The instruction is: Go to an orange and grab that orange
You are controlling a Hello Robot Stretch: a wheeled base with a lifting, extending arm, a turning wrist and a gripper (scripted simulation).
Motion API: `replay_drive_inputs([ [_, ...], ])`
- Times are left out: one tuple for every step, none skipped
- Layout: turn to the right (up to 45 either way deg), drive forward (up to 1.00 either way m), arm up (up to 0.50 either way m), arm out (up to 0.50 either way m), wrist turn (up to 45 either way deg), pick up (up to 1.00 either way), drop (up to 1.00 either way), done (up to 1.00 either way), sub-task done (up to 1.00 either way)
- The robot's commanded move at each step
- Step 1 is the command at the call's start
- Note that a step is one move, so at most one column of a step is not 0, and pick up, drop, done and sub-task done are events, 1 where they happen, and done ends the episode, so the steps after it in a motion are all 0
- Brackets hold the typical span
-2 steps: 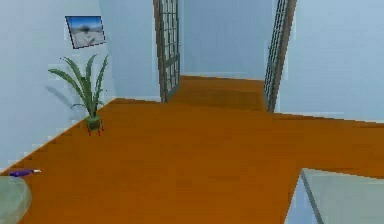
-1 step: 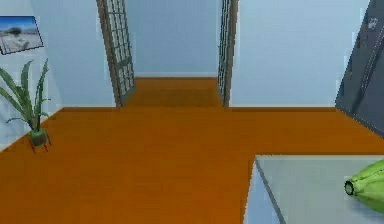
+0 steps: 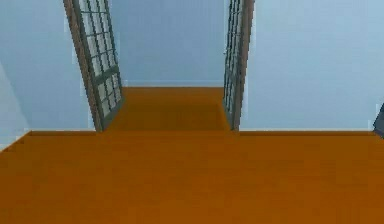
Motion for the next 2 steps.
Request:
replay_drive_inputs([
  [45.0, 0.00, 0.00, 0.00, 0.0, 0.00, 0.00, 0.00, 0.00],
  [15.0, 0.00, 0.00, 0.00, 0.0, 0.00, 0.00, 0.00, 0.00],
])
